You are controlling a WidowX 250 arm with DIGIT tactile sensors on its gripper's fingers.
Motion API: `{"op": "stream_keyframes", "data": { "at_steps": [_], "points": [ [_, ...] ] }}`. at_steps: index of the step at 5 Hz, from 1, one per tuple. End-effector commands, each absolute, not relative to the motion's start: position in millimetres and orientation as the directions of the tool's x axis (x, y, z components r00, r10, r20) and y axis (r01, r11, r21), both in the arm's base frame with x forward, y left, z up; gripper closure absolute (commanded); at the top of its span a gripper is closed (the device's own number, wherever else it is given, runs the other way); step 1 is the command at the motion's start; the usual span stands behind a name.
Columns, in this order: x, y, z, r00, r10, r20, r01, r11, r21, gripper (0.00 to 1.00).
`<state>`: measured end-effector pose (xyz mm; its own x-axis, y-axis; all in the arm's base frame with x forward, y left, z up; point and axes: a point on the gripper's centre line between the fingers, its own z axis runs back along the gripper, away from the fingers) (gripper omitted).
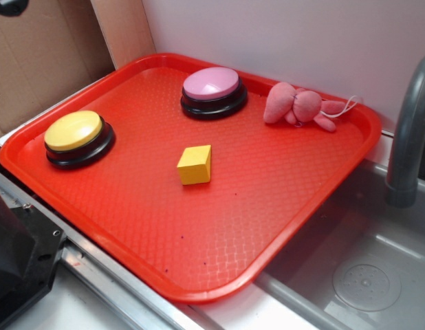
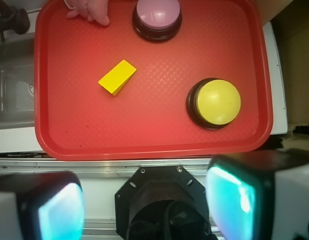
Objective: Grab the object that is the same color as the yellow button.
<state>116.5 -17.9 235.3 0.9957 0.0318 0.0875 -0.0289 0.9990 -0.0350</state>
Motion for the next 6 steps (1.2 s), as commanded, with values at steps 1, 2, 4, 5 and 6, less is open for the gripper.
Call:
{"op": "stream_keyframes", "data": {
  "at_steps": [1,2,4,5,6],
  "points": [
    [116.5,-17.9,235.3,0.996,0.032,0.087,-0.029,0.999,-0.035,0.00],
    [125.5,-22.5,226.0,0.985,0.144,0.097,-0.138,0.988,-0.064,0.00],
    [153.4,-37.2,187.8,0.872,0.470,0.140,-0.455,0.882,-0.125,0.00],
    [171.0,-41.8,166.1,0.806,0.571,0.156,-0.564,0.821,-0.094,0.00],
    [193.1,-48.2,136.7,0.749,0.643,0.159,-0.631,0.766,-0.123,0.00]
  ]
}}
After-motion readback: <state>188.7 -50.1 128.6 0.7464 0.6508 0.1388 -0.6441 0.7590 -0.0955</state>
